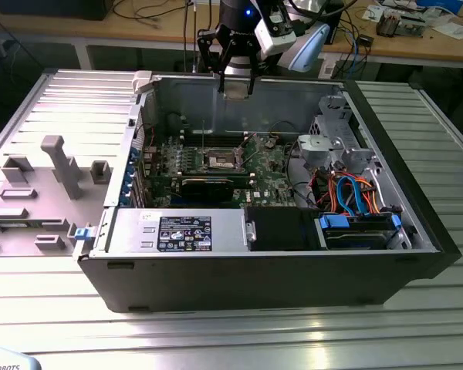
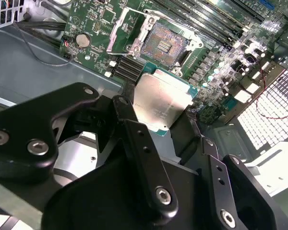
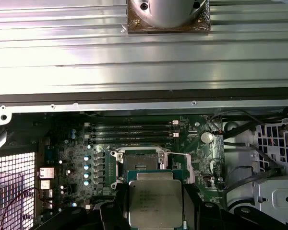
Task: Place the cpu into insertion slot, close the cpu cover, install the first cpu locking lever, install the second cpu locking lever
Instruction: 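Place the cpu into insertion slot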
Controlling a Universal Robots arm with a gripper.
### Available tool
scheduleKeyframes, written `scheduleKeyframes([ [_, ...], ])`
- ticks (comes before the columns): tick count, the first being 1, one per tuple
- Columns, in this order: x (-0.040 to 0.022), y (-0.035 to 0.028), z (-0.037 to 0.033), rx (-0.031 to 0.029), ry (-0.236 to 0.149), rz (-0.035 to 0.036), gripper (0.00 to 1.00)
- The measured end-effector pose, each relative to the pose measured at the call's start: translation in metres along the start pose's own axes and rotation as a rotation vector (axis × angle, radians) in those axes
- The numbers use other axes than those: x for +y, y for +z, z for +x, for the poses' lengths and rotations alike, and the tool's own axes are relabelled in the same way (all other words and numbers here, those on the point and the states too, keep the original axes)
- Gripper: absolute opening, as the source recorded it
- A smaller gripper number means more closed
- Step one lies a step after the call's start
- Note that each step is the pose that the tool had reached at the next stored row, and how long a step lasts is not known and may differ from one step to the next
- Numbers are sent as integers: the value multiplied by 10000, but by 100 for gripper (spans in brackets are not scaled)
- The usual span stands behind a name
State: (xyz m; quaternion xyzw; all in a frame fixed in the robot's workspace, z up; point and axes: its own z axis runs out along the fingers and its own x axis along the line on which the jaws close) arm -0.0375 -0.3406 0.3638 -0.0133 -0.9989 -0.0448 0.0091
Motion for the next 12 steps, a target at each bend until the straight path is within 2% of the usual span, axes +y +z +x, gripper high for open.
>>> scheduleKeyframes([
  [3, 0, 1, 0, -22, 235, -5, 54],
  [6, 0, 2, 2, -62, 685, -13, 54],
  [12, 0, 2, 2, -66, 730, -15, 54],
])
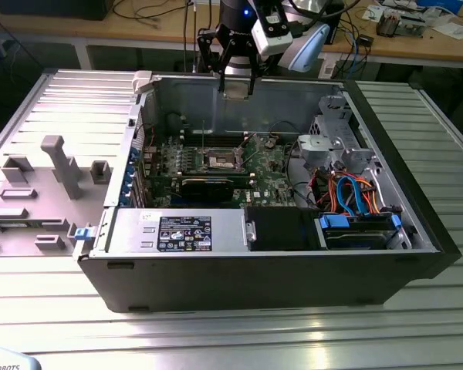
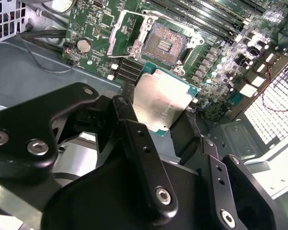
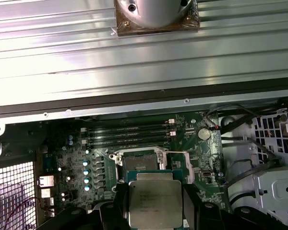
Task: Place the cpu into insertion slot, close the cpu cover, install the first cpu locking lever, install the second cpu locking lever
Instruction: 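Place the cpu into insertion slot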
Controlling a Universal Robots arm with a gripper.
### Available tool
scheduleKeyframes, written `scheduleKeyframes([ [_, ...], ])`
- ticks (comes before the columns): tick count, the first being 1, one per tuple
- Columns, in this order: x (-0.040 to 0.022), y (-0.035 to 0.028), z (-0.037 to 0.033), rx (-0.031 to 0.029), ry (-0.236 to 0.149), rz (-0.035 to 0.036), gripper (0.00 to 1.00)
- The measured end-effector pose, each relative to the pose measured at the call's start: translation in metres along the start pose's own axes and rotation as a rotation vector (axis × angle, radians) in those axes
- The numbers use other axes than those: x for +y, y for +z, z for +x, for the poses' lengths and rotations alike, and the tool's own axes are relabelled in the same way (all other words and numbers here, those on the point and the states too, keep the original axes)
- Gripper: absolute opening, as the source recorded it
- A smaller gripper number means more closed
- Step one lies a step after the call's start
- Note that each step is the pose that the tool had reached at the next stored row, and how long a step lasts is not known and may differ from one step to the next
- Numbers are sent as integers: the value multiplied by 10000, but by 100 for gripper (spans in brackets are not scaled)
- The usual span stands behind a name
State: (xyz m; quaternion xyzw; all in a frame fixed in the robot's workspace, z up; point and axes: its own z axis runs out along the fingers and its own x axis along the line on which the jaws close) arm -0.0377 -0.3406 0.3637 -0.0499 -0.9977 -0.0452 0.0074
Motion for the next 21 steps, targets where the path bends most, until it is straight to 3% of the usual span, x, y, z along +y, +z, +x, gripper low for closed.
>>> scheduleKeyframes([
  [8, 0, 0, 0, -4, 42, -1, 54],
  [13, 0, 1, 0, -56, 625, -11, 54],
  [17, -2, 3, 0, -72, 811, -12, 54],
  [21, -2, 6, 0, -121, 1355, -24, 54],
])
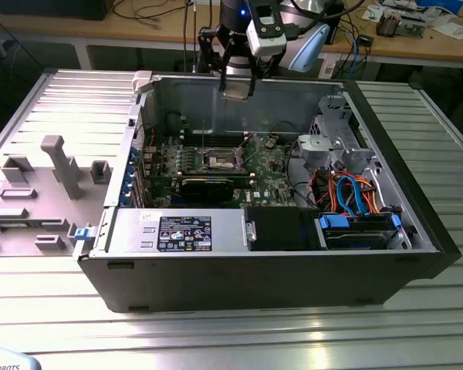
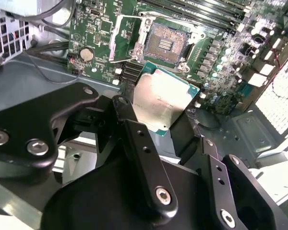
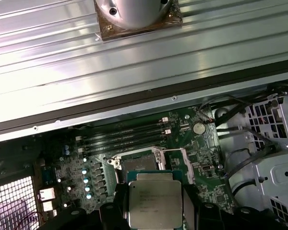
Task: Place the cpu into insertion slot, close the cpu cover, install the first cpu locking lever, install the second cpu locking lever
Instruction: 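Place the cpu into insertion slot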
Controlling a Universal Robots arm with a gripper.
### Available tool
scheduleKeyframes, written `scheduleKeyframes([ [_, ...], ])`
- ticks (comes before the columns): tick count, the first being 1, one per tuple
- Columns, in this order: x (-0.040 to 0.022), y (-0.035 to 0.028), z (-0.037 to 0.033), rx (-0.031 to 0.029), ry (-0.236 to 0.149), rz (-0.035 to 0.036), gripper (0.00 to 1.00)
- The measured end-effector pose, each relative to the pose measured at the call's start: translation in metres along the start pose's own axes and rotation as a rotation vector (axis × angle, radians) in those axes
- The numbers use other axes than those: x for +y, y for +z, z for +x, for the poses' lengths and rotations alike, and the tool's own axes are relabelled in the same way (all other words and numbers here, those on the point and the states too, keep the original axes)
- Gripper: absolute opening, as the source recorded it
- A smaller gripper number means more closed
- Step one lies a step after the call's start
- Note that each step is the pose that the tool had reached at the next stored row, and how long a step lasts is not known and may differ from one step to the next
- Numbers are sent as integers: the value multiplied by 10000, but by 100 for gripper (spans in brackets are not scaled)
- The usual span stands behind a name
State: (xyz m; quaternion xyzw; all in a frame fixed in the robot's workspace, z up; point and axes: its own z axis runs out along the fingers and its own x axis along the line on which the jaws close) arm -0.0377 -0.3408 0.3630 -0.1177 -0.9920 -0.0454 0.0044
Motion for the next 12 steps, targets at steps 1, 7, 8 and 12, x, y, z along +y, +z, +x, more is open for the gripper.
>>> scheduleKeyframes([
  [1, 0, 0, 0, -7, 84, -2, 54],
  [7, 0, 0, 0, -9, 96, -2, 54],
  [8, 0, 0, 0, -9, 97, -2, 54],
  [12, 0, 0, 0, -10, 105, -2, 54],
])
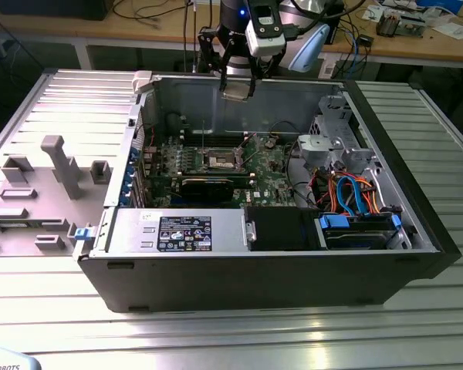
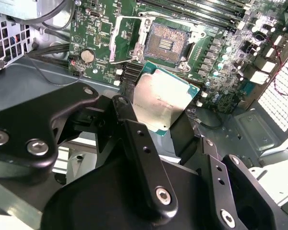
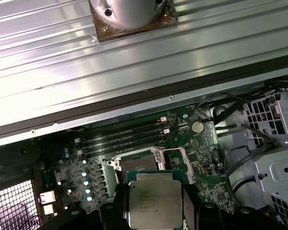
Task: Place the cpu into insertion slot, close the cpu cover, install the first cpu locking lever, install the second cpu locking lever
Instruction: 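Place the cpu into insertion slot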
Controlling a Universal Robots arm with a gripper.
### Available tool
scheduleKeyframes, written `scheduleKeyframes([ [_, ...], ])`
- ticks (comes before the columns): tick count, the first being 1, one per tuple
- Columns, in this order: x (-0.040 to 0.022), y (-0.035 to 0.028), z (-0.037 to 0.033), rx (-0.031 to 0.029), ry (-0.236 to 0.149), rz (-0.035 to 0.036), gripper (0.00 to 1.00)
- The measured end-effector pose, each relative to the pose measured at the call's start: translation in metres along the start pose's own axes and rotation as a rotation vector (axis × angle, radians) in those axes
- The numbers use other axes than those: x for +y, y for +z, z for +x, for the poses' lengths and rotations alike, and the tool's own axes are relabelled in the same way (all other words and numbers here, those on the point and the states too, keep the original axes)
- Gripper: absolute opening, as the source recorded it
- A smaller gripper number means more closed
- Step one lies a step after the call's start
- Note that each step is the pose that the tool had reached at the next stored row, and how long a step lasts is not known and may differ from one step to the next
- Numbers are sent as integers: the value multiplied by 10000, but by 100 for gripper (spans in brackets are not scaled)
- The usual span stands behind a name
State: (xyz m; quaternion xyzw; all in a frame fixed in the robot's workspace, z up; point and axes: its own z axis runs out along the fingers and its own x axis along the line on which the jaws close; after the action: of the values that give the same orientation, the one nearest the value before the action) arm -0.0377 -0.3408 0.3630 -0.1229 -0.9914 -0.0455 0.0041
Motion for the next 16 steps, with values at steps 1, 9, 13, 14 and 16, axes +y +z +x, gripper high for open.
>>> scheduleKeyframes([
  [1, 0, 0, 0, -2, 23, -1, 54],
  [9, 0, 1, 0, -58, 647, -13, 54],
  [13, -1, 3, 0, -110, 1223, -21, 54],
  [14, -1, 4, 0, -127, 1415, -25, 54],
  [16, -1, 5, 0, -148, 1652, -30, 54],
])
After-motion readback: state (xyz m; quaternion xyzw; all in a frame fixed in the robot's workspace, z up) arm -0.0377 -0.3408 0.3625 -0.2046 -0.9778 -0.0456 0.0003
